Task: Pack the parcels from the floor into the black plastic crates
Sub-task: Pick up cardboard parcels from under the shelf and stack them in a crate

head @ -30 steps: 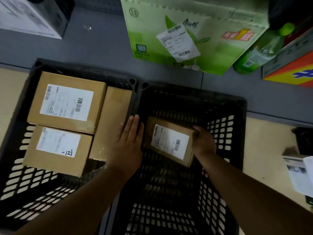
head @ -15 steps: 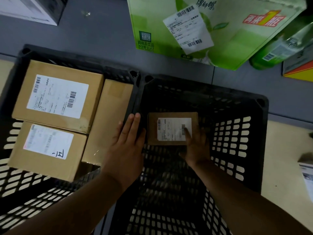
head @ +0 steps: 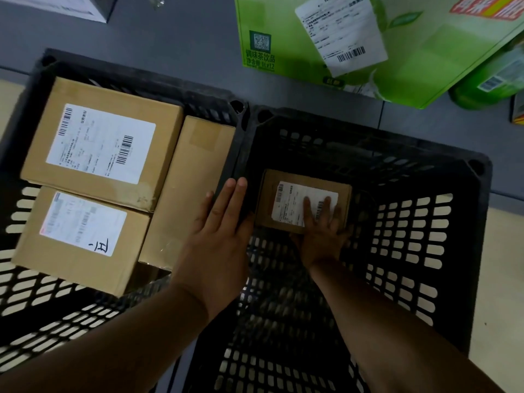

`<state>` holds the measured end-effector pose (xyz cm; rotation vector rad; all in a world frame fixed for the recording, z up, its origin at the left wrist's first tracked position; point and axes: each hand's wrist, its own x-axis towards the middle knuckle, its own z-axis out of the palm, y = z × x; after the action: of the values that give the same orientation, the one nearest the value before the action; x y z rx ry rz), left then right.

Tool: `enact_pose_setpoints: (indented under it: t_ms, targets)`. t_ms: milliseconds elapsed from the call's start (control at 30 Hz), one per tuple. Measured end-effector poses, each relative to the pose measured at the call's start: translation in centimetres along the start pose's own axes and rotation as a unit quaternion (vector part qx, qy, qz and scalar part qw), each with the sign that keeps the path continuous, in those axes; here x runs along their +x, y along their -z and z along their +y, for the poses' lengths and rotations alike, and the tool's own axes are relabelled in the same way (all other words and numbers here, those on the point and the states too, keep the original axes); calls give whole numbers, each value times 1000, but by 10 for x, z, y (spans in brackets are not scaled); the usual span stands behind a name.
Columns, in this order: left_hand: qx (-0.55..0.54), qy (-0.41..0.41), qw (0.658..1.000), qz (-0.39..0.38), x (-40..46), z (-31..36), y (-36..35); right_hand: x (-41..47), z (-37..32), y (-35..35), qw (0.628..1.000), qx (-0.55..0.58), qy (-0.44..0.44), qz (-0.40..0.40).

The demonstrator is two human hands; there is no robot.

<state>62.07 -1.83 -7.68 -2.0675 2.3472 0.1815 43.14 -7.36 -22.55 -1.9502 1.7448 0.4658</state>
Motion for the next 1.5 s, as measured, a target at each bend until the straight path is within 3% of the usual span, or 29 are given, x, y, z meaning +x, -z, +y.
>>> enact_pose_setpoints:
  t_ms: [533, 1033, 1167, 1267, 1500]
  targets:
    - [14, -14, 1000, 1, -4, -3, -4, 0, -4, 7, 998, 53, -6, -34]
    - [52, 5, 997, 61, -10, 1, -8, -11, 3, -2, 1000, 5, -4, -20]
    - [65, 20, 994, 87, -14, 7, -5, -30, 9, 14, 998, -40, 41, 38]
    - [83, 20, 992, 98, -19, 13, 1, -52, 16, 38, 983, -66, 104, 137]
    - [196, -54, 972, 117, -31, 56, 24, -129, 59, 113, 951, -86, 155, 254]
